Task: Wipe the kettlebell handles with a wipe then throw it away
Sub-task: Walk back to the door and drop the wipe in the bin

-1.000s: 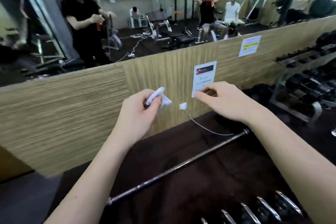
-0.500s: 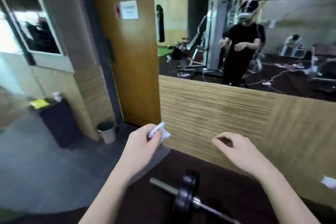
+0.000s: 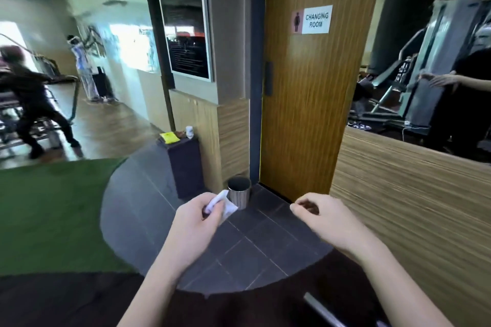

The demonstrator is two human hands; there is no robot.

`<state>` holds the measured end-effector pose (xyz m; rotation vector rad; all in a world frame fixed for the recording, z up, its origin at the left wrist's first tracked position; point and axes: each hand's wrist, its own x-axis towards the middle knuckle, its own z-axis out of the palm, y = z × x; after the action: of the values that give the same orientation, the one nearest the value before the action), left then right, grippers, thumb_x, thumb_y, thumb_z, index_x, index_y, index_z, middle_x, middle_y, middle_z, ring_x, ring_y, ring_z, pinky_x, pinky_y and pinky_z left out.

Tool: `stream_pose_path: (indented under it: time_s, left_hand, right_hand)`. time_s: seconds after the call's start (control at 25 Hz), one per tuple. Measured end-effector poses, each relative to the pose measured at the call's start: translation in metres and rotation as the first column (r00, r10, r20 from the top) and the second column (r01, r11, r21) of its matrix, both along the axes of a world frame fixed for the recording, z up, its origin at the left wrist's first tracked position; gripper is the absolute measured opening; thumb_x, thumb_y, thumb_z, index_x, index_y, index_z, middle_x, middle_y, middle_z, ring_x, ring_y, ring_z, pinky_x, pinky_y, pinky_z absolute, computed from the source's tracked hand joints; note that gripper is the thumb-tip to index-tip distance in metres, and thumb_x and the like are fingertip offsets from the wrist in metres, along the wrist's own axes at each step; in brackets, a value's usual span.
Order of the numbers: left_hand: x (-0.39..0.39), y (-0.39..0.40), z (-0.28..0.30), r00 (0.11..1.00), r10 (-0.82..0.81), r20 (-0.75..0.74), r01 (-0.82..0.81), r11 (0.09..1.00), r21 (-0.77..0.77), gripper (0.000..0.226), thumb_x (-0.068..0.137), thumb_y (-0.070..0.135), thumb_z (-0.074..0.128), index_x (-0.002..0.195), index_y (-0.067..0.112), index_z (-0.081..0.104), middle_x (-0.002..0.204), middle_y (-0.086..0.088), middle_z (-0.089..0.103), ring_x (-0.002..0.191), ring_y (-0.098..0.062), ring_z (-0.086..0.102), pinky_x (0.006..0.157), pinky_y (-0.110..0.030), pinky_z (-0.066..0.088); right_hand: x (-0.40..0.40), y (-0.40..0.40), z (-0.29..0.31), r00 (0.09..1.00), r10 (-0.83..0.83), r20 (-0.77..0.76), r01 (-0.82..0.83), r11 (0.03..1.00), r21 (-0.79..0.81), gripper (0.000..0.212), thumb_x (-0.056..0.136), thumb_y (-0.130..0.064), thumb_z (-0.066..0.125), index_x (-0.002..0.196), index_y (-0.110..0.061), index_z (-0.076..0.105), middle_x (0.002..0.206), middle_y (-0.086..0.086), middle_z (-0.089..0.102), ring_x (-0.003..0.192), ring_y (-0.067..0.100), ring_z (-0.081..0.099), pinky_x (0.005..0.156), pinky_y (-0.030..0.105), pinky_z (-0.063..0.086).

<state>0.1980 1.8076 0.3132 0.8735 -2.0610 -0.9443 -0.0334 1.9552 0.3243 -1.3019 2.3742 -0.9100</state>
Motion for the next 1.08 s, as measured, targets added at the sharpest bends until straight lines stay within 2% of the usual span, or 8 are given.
stream_pose_path:
  time_s: [0.24, 0.36, 0.56, 0.72, 0.84, 0.92, 1.0, 1.08]
  left_hand:
    - [0.025, -0.130, 0.004, 1.000, -0.021, 0.008, 0.021, 1.000, -0.002, 0.029, 0.101, 0.020, 0.051, 0.078, 0.008, 0.061, 0.069, 0.016, 0.064, 0.058, -0.002, 0.045, 0.056, -0.012, 0.037]
    - [0.012, -0.201, -0.004, 0.998, -0.053, 0.024, 0.052, 0.998, 0.047, 0.031, 0.104, 0.024, 0.048, 0.078, 0.009, 0.057, 0.077, 0.013, 0.068, 0.059, -0.003, 0.043, 0.058, -0.015, 0.037]
    - [-0.045, -0.322, -0.027, 0.994, -0.097, 0.043, 0.093, 0.992, 0.087, 0.033, 0.103, 0.027, 0.046, 0.076, 0.008, 0.050, 0.084, -0.005, 0.062, 0.061, -0.005, 0.037, 0.056, -0.018, 0.033]
    - [-0.106, -0.446, -0.038, 0.993, -0.096, 0.072, 0.085, 0.987, 0.138, 0.033, 0.101, 0.028, 0.045, 0.073, 0.011, 0.047, 0.075, -0.006, 0.057, 0.061, -0.006, 0.037, 0.056, -0.018, 0.033]
    - [-0.142, -0.522, -0.042, 0.991, -0.102, 0.092, 0.084, 0.979, 0.183, 0.034, 0.100, 0.030, 0.047, 0.070, 0.016, 0.052, 0.069, 0.002, 0.059, 0.059, -0.005, 0.042, 0.057, -0.023, 0.038]
    - [-0.165, -0.573, -0.046, 0.993, -0.090, 0.078, 0.074, 0.978, 0.193, 0.039, 0.100, 0.025, 0.049, 0.061, 0.021, 0.049, 0.059, 0.012, 0.055, 0.054, -0.002, 0.041, 0.055, -0.017, 0.035]
    - [-0.189, -0.632, -0.053, 0.990, -0.109, 0.088, 0.095, 0.984, 0.152, 0.048, 0.100, 0.023, 0.054, 0.054, 0.031, 0.045, 0.051, 0.016, 0.045, 0.050, -0.004, 0.038, 0.050, -0.015, 0.032]
    - [-0.214, -0.694, -0.063, 0.984, -0.143, 0.103, 0.134, 0.987, 0.093, 0.050, 0.100, 0.023, 0.057, 0.055, 0.031, 0.037, 0.051, 0.013, 0.037, 0.050, -0.006, 0.034, 0.048, -0.017, 0.032]
  right_hand:
    - [0.018, -0.154, -0.006, 0.999, 0.031, 0.017, -0.031, 0.999, 0.005, 0.026, 0.096, -0.055, 0.054, 0.109, -0.037, 0.066, 0.104, -0.017, 0.068, 0.091, -0.002, 0.061, 0.067, 0.015, 0.045]
    - [0.010, -0.229, -0.015, 0.999, 0.034, 0.022, -0.034, 0.999, 0.024, 0.028, 0.095, -0.055, 0.054, 0.108, -0.035, 0.067, 0.102, -0.017, 0.068, 0.092, -0.001, 0.062, 0.070, 0.017, 0.048]
    - [-0.040, -0.353, -0.040, 0.999, -0.012, 0.032, 0.011, 0.999, 0.037, 0.027, 0.094, -0.056, 0.054, 0.104, -0.036, 0.069, 0.098, -0.018, 0.068, 0.090, 0.000, 0.063, 0.077, 0.023, 0.055]
    - [-0.098, -0.465, -0.050, 0.998, -0.046, 0.042, 0.044, 0.998, 0.052, 0.026, 0.095, -0.053, 0.055, 0.106, -0.034, 0.069, 0.101, -0.016, 0.069, 0.092, 0.001, 0.063, 0.080, 0.025, 0.056]
    - [-0.132, -0.535, -0.054, 0.997, -0.066, 0.042, 0.062, 0.993, 0.097, 0.026, 0.096, -0.052, 0.054, 0.107, -0.033, 0.068, 0.102, -0.014, 0.069, 0.092, 0.002, 0.064, 0.080, 0.025, 0.056]
    - [-0.152, -0.587, -0.059, 0.996, -0.075, 0.052, 0.069, 0.990, 0.122, 0.025, 0.096, -0.052, 0.054, 0.107, -0.033, 0.068, 0.101, -0.014, 0.070, 0.091, 0.002, 0.064, 0.079, 0.026, 0.057]
    - [-0.172, -0.637, -0.071, 0.991, -0.112, 0.073, 0.100, 0.985, 0.143, 0.025, 0.096, -0.052, 0.055, 0.105, -0.034, 0.069, 0.099, -0.014, 0.070, 0.091, 0.003, 0.065, 0.081, 0.029, 0.058]
    - [-0.192, -0.685, -0.085, 0.983, -0.164, 0.087, 0.150, 0.978, 0.146, 0.025, 0.094, -0.055, 0.055, 0.101, -0.034, 0.069, 0.098, -0.015, 0.070, 0.092, 0.002, 0.065, 0.082, 0.032, 0.058]
